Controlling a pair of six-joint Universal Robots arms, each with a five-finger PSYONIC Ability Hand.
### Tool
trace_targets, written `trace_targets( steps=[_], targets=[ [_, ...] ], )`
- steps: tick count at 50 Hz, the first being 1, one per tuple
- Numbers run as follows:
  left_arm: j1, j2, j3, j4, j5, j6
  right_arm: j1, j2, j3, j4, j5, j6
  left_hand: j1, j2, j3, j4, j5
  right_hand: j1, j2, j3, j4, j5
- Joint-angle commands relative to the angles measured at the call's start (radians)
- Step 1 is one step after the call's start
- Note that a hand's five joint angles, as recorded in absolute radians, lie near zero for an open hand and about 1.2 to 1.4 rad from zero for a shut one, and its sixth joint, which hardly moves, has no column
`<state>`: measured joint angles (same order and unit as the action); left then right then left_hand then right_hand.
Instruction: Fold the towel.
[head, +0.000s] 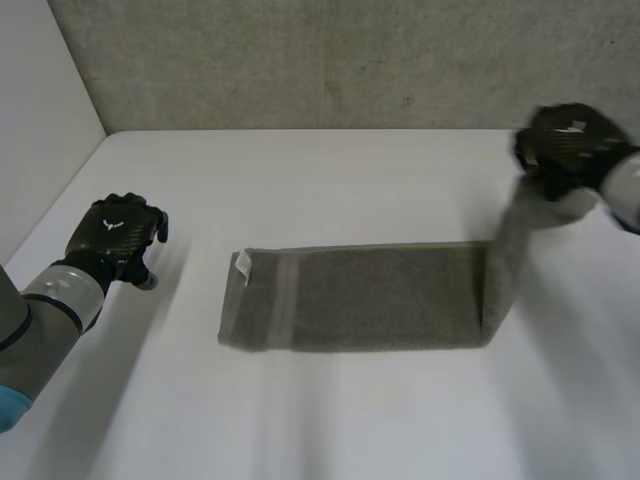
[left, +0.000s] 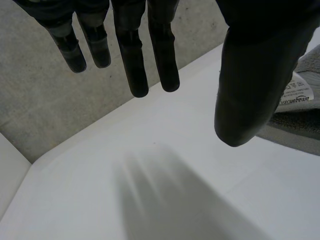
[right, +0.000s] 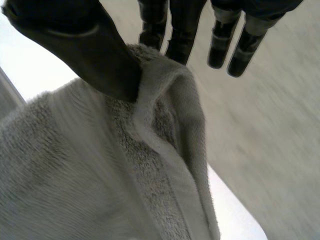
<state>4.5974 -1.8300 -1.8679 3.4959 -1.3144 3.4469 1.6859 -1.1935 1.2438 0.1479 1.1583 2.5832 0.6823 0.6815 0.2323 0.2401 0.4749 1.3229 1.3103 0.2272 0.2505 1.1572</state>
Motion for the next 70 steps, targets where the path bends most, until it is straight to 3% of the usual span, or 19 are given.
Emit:
trace_targets(
  steps=[1, 9, 16, 17, 18, 19, 28, 33, 38, 41, 51, 64, 70],
  targets=[
    [0.000, -0.002, -0.001, 0.000, 0.000, 0.000, 0.443, 0.170, -0.144, -0.017, 0.141, 0.020, -0.043, -0.042, -0.058, -0.066, -0.010, 0.073, 0.086, -0.053, -0.076, 0.064],
    [0.000, 0.000, -0.001, 0.000, -0.002, 0.000, 0.672, 0.373, -0.213, -0.100, 0.155, 0.020, -0.049, -0.048, -0.058, -0.066, -0.016, 0.073, 0.086, -0.053, -0.076, 0.064],
    [-0.003, -0.002, -0.001, 0.000, -0.002, 0.000, 0.727, 0.462, -0.248, -0.165, 0.166, 0.021, -0.064, -0.063, -0.058, -0.066, -0.031, 0.073, 0.086, -0.053, -0.076, 0.064],
    [-0.003, -0.002, -0.001, 0.000, -0.002, 0.000, 0.729, 0.462, -0.245, -0.178, 0.167, 0.021, -0.064, -0.063, -0.058, -0.066, -0.031, -0.455, -0.442, -0.053, -0.076, -0.463],
    [-0.006, -0.002, -0.001, 0.000, -0.003, 0.000, 0.729, 0.462, -0.245, -0.179, 0.167, 0.021, -0.075, -0.074, -0.058, -0.066, -0.042, -0.460, -0.447, -0.053, -0.076, -0.469],
    [-0.011, -0.002, 0.003, 0.000, -0.003, 0.000, 0.730, 0.454, -0.235, -0.191, 0.169, 0.021, -0.084, -0.083, -0.058, -0.066, -0.051, -1.131, -1.119, -0.053, -0.076, -1.140],
    [-0.046, 0.000, 0.021, -0.003, -0.005, -0.002, 0.709, 0.324, -0.130, -0.206, 0.213, 0.038, -0.140, -0.139, -0.058, -0.066, -0.107, -1.148, -1.136, -0.053, -0.076, -1.157],
    [-0.117, 0.000, 0.050, -0.017, -0.006, -0.005, 0.594, 0.175, 0.004, -0.205, 0.224, 0.100, -0.178, -0.177, -0.058, -0.066, -0.145, -1.148, -1.136, -0.053, -0.076, -1.157],
    [-0.242, 0.014, 0.072, -0.029, -0.008, -0.050, 0.484, 0.074, 0.135, -0.194, 0.222, 0.129, -0.196, -0.195, -0.058, -0.066, -0.163, -1.148, -1.136, -0.053, -0.076, -1.157],
    [-0.265, 0.017, 0.073, -0.032, -0.008, -0.072, 0.413, 0.023, 0.237, -0.205, 0.209, 0.130, -0.196, -0.195, -0.058, -0.066, -0.163, -1.148, -1.136, -0.053, -0.076, -1.157],
    [-0.408, -0.096, 0.177, -0.032, -0.011, -0.141, 0.284, -0.005, 0.449, -0.257, 0.169, 0.126, -0.184, -0.183, -0.058, -0.066, -0.151, -1.148, -1.136, -0.053, -0.076, -1.157],
    [-0.440, -0.302, 0.332, -0.032, -0.063, -0.135, 0.259, 0.023, 0.539, -0.369, 0.164, 0.132, -0.172, -0.171, -0.058, -0.066, -0.139, -1.148, -1.136, -0.053, -0.076, -1.157],
    [-0.442, -0.370, 0.403, -0.032, -0.132, -0.133, 0.259, 0.045, 0.542, -0.396, 0.169, 0.132, -0.158, -0.157, -0.058, -0.066, -0.125, -1.148, -1.136, -0.053, -0.076, -1.157]
  ],
)
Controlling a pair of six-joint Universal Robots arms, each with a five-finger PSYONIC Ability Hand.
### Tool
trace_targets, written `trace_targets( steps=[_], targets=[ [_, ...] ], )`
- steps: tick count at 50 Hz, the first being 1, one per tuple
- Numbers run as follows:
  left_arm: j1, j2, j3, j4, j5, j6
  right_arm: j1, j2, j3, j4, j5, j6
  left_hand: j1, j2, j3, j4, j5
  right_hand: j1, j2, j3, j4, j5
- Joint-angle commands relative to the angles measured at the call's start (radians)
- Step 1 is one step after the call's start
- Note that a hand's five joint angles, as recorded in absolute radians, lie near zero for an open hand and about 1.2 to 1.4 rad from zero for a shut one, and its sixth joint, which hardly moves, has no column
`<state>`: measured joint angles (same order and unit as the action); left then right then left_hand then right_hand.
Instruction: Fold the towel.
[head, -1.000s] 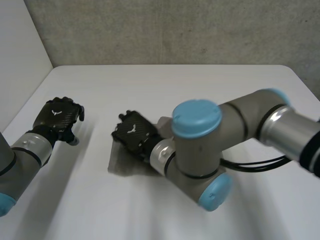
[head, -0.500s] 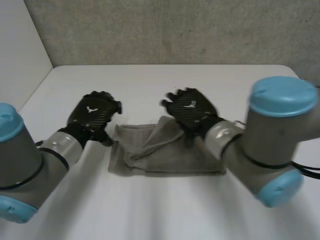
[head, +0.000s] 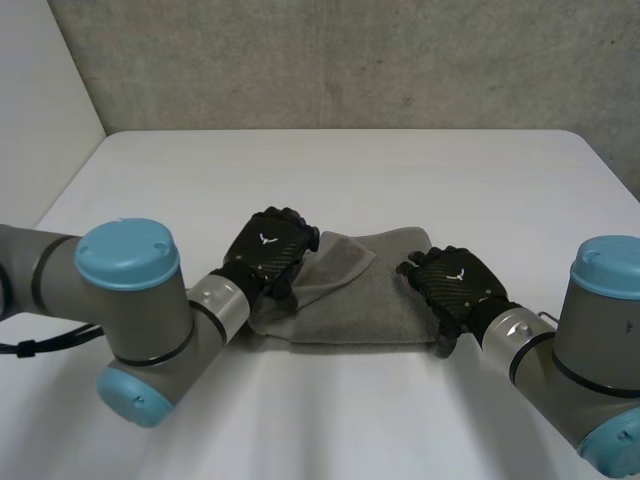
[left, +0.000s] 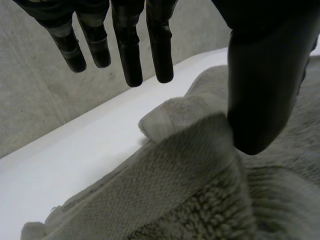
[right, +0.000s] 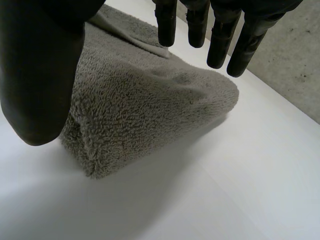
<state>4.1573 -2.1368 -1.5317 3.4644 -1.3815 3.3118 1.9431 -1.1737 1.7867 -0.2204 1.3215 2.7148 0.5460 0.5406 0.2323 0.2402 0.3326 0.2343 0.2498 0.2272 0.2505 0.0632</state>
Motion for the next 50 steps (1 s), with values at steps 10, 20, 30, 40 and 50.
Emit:
trace_targets(
  steps=[10, 20, 30, 40, 50],
  targets=[
    [0.084, -0.045, 0.030, -0.005, -0.277, 0.006, 0.000, 0.025, 0.040, -0.074, -0.008, -0.001, -0.018, -0.013, -0.058, -0.066, 0.020, 0.038, 0.023, -0.053, -0.076, 0.035],
    [0.145, 0.063, -0.172, 0.004, -0.283, 0.006, -0.001, 0.026, 0.065, -0.082, -0.050, -0.001, -0.021, -0.016, -0.058, -0.066, 0.018, 0.279, 0.264, -0.053, -0.076, 0.276],
    [0.127, 0.110, -0.228, 0.005, -0.281, -0.001, -0.001, 0.034, 0.071, -0.117, -0.047, -0.003, -0.030, -0.025, -0.058, -0.066, 0.009, 0.417, 0.402, -0.053, -0.076, 0.414],
    [0.124, 0.141, -0.237, 0.005, -0.283, -0.005, -0.009, 0.048, 0.073, -0.139, -0.042, -0.003, -0.036, -0.031, -0.058, -0.066, 0.003, 0.852, 0.836, -0.053, -0.076, 0.848],
    [0.139, 0.198, -0.257, 0.002, -0.284, -0.008, -0.038, 0.045, 0.086, -0.122, -0.074, -0.001, -0.056, -0.051, -0.058, -0.066, -0.018, 1.162, 1.147, -0.053, -0.076, 1.159]
  ],
)
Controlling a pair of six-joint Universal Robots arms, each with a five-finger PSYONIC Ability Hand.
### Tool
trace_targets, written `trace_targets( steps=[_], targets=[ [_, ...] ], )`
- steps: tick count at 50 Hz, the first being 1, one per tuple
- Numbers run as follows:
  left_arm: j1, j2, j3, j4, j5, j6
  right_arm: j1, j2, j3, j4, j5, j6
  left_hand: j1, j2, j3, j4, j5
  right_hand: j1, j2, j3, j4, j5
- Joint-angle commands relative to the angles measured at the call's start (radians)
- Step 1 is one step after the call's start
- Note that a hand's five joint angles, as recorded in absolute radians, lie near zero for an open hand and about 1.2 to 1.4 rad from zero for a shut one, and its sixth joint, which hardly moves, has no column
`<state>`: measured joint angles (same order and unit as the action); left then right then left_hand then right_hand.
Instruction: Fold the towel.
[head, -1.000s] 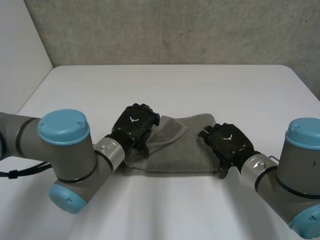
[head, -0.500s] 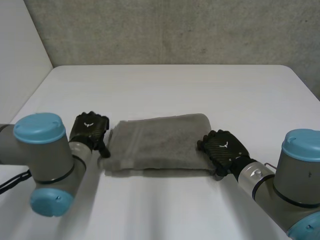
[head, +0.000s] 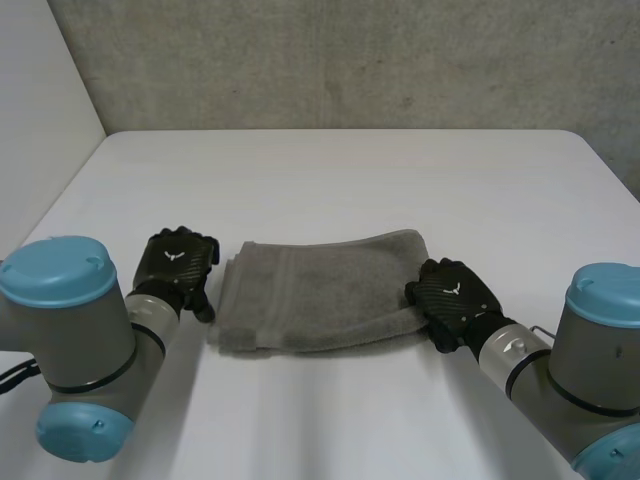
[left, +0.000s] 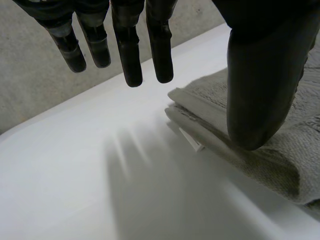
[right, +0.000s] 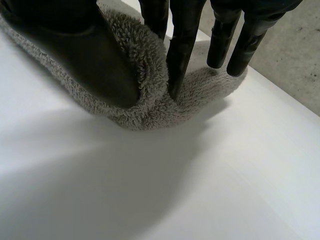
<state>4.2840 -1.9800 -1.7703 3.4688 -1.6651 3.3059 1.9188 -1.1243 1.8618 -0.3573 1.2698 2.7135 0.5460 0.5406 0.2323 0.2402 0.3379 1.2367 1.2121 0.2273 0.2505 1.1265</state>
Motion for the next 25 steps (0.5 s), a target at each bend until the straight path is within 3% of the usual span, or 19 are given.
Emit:
trace_targets(
  steps=[1, 9, 14, 20, 23, 25],
  targets=[
    [0.013, 0.041, -0.018, -0.002, -0.001, -0.002, -0.014, -0.005, 0.011, 0.015, -0.023, 0.000, -0.057, -0.051, -0.058, -0.066, -0.023, 0.160, 0.184, -0.053, -0.076, 0.095],
    [0.010, 0.095, -0.040, -0.002, -0.001, -0.002, -0.142, -0.068, 0.045, 0.133, -0.096, -0.034, -0.133, -0.127, -0.058, -0.066, -0.099, 0.160, 0.184, -0.053, -0.076, 0.095],
    [0.010, 0.119, -0.041, -0.002, 0.001, 0.000, -0.322, -0.185, 0.002, 0.271, -0.203, -0.138, -0.159, -0.154, -0.058, -0.066, -0.126, 0.160, 0.184, -0.053, -0.076, 0.095],
    [0.008, 0.127, -0.023, 0.004, 0.001, 0.000, -0.314, -0.210, -0.110, 0.385, -0.221, -0.152, -0.303, -0.297, -0.058, -0.066, -0.269, 0.160, 0.184, -0.053, -0.076, 0.095],
    [0.005, 0.128, -0.006, 0.004, 0.001, 0.000, -0.257, -0.213, -0.173, 0.428, -0.217, -0.144, -0.329, -0.324, -0.058, -0.066, -0.296, 0.160, 0.184, -0.053, -0.076, 0.095],
    [0.003, 0.127, 0.000, 0.004, 0.001, 0.000, -0.143, -0.201, -0.234, 0.437, -0.195, -0.120, -0.350, -0.344, -0.058, -0.066, -0.316, 0.160, 0.184, -0.053, -0.076, 0.095]
  ],
)
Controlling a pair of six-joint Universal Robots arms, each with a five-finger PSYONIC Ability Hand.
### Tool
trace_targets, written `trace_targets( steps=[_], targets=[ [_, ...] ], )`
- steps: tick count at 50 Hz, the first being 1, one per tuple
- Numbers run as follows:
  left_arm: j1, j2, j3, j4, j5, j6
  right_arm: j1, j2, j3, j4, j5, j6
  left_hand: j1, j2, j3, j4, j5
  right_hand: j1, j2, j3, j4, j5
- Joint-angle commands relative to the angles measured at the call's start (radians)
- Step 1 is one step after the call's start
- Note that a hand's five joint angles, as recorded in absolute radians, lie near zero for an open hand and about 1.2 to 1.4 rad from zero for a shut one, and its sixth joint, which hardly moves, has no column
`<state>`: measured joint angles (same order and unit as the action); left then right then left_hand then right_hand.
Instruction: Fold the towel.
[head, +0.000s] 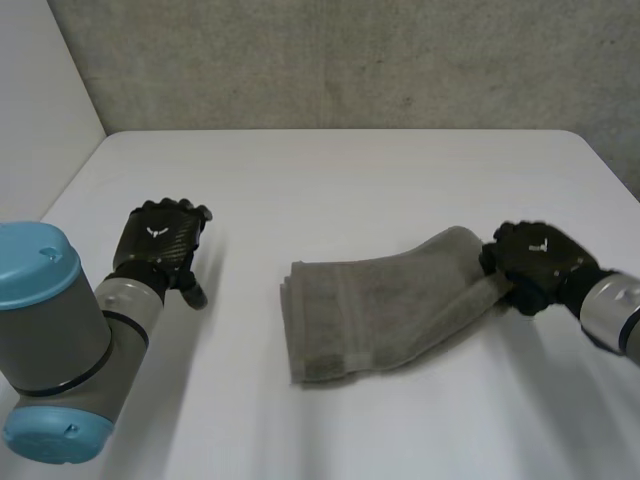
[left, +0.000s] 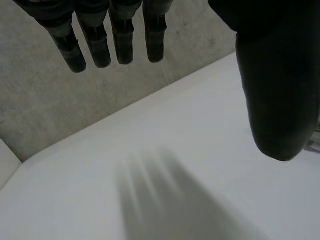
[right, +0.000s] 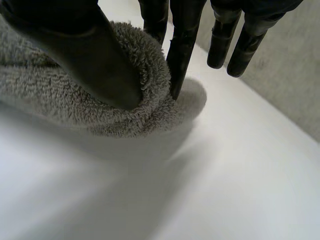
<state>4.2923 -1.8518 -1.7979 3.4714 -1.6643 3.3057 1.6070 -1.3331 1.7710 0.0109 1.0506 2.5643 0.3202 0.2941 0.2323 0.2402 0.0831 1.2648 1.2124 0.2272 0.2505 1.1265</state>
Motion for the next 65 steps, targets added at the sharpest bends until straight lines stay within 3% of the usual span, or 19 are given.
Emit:
trace_targets(
  steps=[1, 9, 20, 23, 24, 25, 26, 27, 33, 43, 51, 61, 65],
  targets=[
    [-0.006, 0.000, 0.031, 0.003, 0.000, 0.000, 0.169, 0.008, -0.143, 0.069, 0.025, 0.030, -0.124, -0.098, -0.058, -0.066, -0.062, 0.131, 0.184, -0.053, -0.076, 0.095],
    [-0.003, 0.000, 0.038, 0.003, 0.000, 0.000, 0.554, 0.130, -0.275, 0.064, 0.202, 0.033, -0.124, -0.098, -0.058, -0.066, -0.062, 0.131, 0.184, -0.053, -0.076, 0.095],
    [-0.012, -0.001, 0.045, 0.005, 0.000, 0.000, 0.712, 0.305, -0.327, 0.026, 0.250, 0.045, -0.124, -0.098, -0.058, -0.066, -0.062, 0.131, 0.184, -0.053, -0.076, 0.095],
    [-0.020, -0.004, 0.058, 0.006, -0.002, -0.002, 0.712, 0.313, -0.326, 0.009, 0.272, 0.045, -0.124, -0.098, -0.058, -0.066, -0.062, -0.052, 0.000, -0.053, -0.076, -0.089],
    [-0.020, -0.004, 0.058, 0.006, -0.002, -0.002, 0.712, 0.311, -0.323, -0.005, 0.293, 0.047, -0.124, -0.098, -0.058, -0.066, -0.062, -0.544, -0.491, -0.053, -0.076, -0.580],
    [-0.028, -0.007, 0.067, 0.006, -0.002, -0.002, 0.709, 0.301, -0.317, -0.014, 0.313, 0.048, -0.124, -0.098, -0.058, -0.066, -0.062, -0.865, -0.813, -0.053, -0.076, -0.902],
    [-0.037, -0.010, 0.080, 0.006, -0.002, -0.006, 0.709, 0.301, -0.317, -0.014, 0.313, 0.048, -0.124, -0.098, -0.058, -0.066, -0.062, -0.869, -0.816, -0.053, -0.076, -0.905],
    [-0.045, -0.013, 0.092, 0.006, -0.003, -0.015, 0.702, 0.279, -0.308, -0.015, 0.321, 0.057, -0.124, -0.098, -0.058, -0.066, -0.062, -1.049, -0.996, -0.053, -0.076, -1.085],
    [-0.074, -0.021, 0.137, 0.005, -0.003, -0.074, 0.631, 0.115, -0.228, -0.015, 0.321, 0.190, -0.121, -0.095, -0.058, -0.066, -0.059, -1.090, -1.038, -0.053, -0.076, -1.126],
    [-0.221, -0.092, 0.258, -0.009, 0.012, -0.135, 0.456, 0.032, -0.177, 0.011, 0.302, 0.391, -0.110, -0.084, -0.058, -0.066, -0.047, -1.090, -1.038, -0.053, -0.076, -1.126],
    [-0.318, -0.191, 0.334, -0.012, 0.012, -0.135, 0.343, 0.055, -0.148, 0.015, 0.192, 0.448, -0.104, -0.078, -0.058, -0.066, -0.041, -1.090, -1.038, -0.053, -0.076, -1.126],
    [-0.325, -0.279, 0.308, -0.055, 0.009, -0.132, 0.352, 0.193, -0.174, -0.018, 0.190, 0.458, -0.101, -0.075, -0.058, -0.066, -0.038, -1.090, -1.038, -0.053, -0.076, -1.126],
    [-0.306, -0.267, 0.198, -0.058, 0.009, -0.124, 0.355, 0.225, -0.180, -0.019, 0.192, 0.459, -0.101, -0.075, -0.058, -0.066, -0.038, -1.090, -1.038, -0.053, -0.076, -1.126]
  ],
)
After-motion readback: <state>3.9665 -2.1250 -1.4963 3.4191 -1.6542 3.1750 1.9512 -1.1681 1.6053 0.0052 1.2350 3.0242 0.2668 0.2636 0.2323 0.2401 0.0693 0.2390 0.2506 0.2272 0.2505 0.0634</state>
